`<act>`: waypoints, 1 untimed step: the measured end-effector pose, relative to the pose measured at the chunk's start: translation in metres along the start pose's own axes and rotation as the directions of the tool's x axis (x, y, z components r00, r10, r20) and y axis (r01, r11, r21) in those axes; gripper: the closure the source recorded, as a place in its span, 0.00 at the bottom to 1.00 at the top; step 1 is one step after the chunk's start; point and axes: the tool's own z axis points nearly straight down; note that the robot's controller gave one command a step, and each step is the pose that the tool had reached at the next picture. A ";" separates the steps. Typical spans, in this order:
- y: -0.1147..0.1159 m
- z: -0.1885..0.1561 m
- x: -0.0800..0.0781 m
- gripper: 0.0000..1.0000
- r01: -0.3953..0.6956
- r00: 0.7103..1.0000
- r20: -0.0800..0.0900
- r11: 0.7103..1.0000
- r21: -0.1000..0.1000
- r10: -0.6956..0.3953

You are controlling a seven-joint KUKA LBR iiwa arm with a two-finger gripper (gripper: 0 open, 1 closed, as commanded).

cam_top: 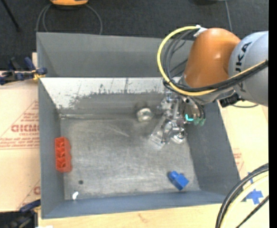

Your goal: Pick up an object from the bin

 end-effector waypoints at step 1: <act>-0.038 0.103 -0.040 0.00 -0.073 0.997 0.007 0.997 -0.007 0.073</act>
Offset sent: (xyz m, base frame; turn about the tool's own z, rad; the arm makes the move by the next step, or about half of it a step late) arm 0.0359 -0.0394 -0.1075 0.0715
